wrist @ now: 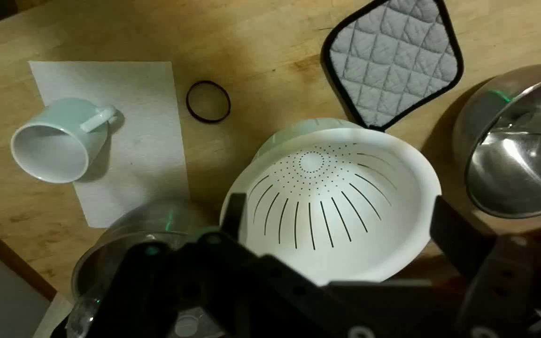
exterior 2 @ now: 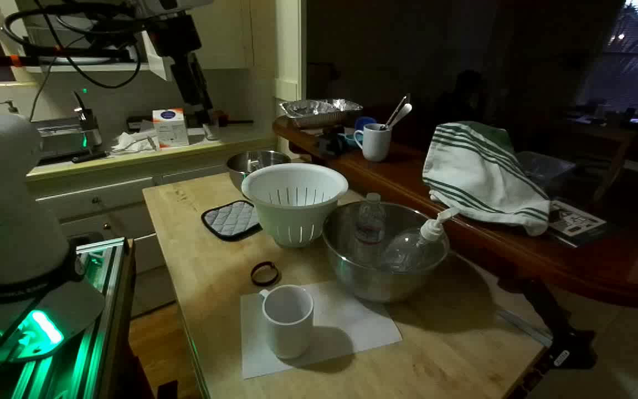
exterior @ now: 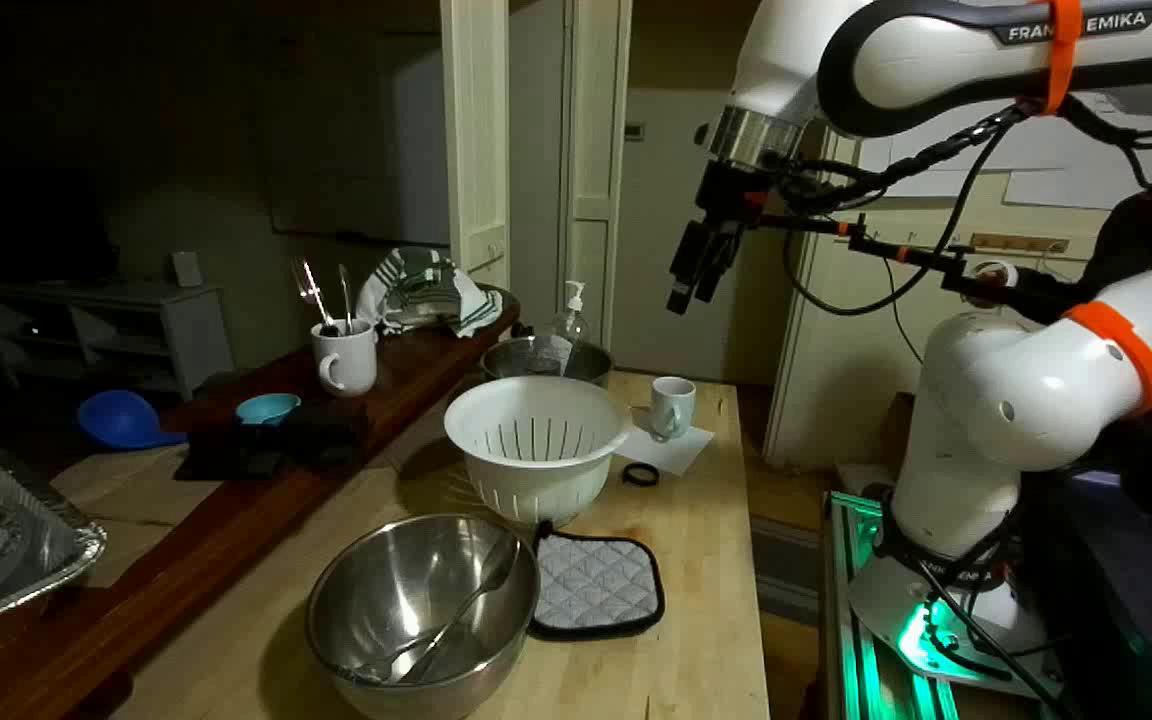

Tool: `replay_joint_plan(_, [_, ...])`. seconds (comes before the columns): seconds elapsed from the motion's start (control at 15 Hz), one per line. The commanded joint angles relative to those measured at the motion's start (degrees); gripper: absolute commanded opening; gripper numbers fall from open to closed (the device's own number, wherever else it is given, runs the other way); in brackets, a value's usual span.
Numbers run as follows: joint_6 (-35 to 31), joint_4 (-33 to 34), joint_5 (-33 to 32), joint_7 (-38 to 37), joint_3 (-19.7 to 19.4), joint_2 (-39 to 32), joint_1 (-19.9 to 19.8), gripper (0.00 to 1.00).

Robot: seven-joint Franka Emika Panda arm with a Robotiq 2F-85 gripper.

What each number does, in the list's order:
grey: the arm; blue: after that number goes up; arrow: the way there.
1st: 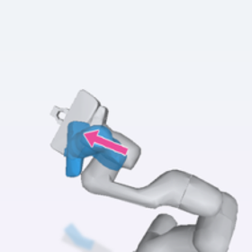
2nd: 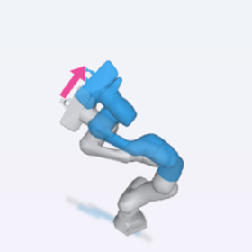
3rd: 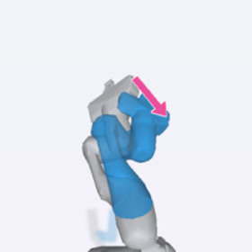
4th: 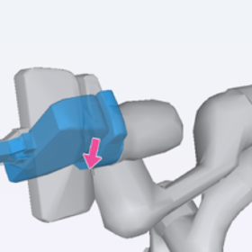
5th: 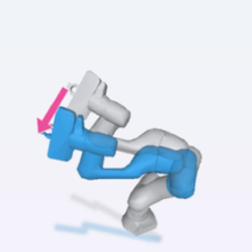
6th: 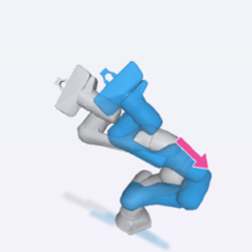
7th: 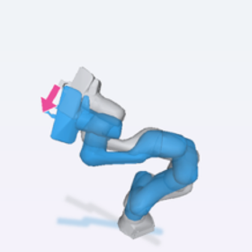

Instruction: Take the fork out of the metal bowl and put it into the white cup

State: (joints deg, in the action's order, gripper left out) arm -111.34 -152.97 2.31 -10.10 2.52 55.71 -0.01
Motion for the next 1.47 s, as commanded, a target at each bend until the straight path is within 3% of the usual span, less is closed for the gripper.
replay_joint_plan(0.0, [0.19, 0.18, 0.39, 0.39, 0.37, -0.04, -0.54, 1.0])
replay_joint_plan(0.2, [-1.53, 2.53, -0.79, 3.73, 0.89, -3.67, 0.9, 1.0])
replay_joint_plan(0.67, [-2.0, 15.64, -0.62, 17.67, 1.18, -24.91, 7.14, 1.0])
replay_joint_plan(0.93, [-1.93, 20.83, 0.29, 23.31, 3.39, -34.97, 11.32, 1.0])
replay_joint_plan(1.07, [-0.07, 22.93, -1.14, 26.35, 4.72, -36.61, 12.71, 1.0])
replay_joint_plan(1.13, [-1.92, 20.21, -0.56, 23.4, 4.12, -34.59, 11.41, 1.0])
replay_joint_plan(1.4, [-1.72, 22.33, -0.6, 25.13, 5.24, -36.63, 12.54, 1.0])
